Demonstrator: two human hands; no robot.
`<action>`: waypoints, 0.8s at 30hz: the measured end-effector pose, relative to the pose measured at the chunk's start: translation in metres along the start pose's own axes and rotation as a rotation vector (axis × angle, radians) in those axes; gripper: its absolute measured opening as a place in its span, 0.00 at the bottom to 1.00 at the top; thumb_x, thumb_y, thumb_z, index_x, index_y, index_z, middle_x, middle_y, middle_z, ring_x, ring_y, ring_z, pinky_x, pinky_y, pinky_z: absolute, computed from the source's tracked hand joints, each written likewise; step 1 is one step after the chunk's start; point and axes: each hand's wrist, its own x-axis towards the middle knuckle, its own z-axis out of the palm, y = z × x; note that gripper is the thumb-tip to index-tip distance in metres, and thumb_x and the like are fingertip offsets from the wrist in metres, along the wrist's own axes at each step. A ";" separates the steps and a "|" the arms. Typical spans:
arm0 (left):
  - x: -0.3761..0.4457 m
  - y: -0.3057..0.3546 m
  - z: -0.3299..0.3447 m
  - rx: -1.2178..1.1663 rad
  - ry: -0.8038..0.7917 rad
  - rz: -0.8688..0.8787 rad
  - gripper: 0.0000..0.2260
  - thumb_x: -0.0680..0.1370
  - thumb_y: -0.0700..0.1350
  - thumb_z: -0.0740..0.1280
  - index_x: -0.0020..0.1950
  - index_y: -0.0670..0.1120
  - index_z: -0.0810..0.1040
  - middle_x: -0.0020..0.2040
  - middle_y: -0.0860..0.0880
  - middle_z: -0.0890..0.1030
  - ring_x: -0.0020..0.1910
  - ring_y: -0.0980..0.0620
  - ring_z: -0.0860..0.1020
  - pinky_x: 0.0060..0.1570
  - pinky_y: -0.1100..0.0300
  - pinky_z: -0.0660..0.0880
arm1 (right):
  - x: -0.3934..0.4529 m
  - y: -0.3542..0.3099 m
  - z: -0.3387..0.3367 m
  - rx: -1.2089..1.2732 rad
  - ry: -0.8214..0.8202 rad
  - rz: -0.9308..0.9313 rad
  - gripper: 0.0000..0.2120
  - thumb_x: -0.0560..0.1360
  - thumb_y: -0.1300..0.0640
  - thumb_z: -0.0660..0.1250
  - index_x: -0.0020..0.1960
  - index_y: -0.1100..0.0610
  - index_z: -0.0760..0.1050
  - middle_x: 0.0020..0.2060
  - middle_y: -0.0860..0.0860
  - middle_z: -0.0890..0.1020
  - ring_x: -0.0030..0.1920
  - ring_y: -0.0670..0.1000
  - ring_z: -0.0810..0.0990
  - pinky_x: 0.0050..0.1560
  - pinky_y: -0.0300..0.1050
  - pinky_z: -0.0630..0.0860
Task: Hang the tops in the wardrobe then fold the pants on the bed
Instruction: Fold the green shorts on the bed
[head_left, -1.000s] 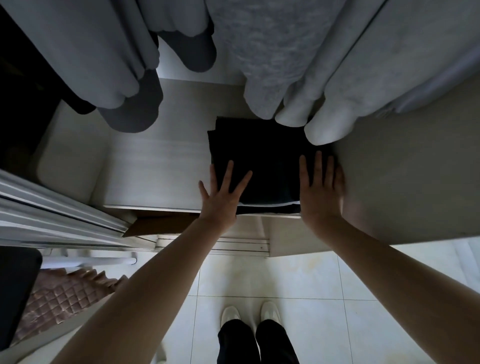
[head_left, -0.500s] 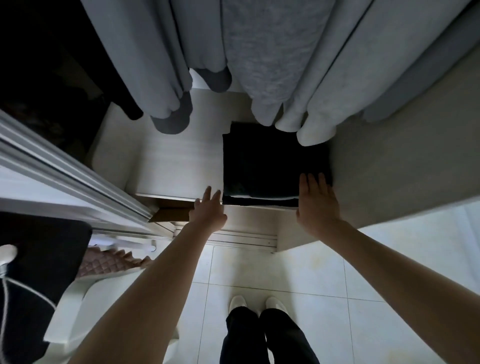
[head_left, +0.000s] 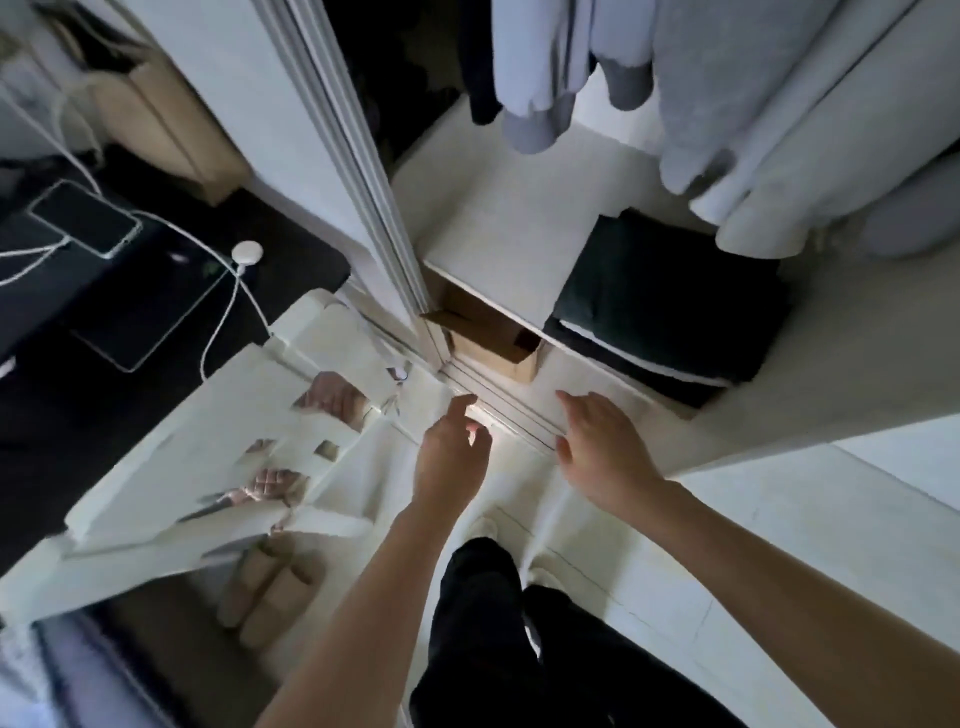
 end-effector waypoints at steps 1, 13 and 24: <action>-0.016 -0.005 0.001 -0.039 0.052 -0.045 0.15 0.80 0.44 0.63 0.67 0.52 0.72 0.50 0.54 0.80 0.53 0.51 0.79 0.49 0.62 0.74 | -0.005 -0.003 0.002 0.002 0.009 -0.050 0.26 0.80 0.51 0.57 0.75 0.58 0.58 0.68 0.55 0.72 0.70 0.55 0.67 0.71 0.47 0.62; -0.246 -0.090 0.002 -0.433 0.588 -0.611 0.11 0.78 0.41 0.62 0.58 0.51 0.78 0.40 0.55 0.82 0.41 0.55 0.79 0.38 0.65 0.72 | -0.100 -0.114 0.046 0.113 -0.332 -0.569 0.18 0.80 0.54 0.58 0.69 0.56 0.66 0.60 0.51 0.77 0.62 0.52 0.72 0.59 0.46 0.70; -0.494 -0.179 0.031 -0.716 1.190 -1.058 0.07 0.79 0.43 0.63 0.51 0.55 0.78 0.37 0.54 0.82 0.37 0.58 0.79 0.37 0.65 0.72 | -0.261 -0.256 0.116 -0.011 -0.664 -1.072 0.15 0.81 0.56 0.56 0.65 0.56 0.71 0.57 0.51 0.79 0.60 0.52 0.73 0.56 0.44 0.70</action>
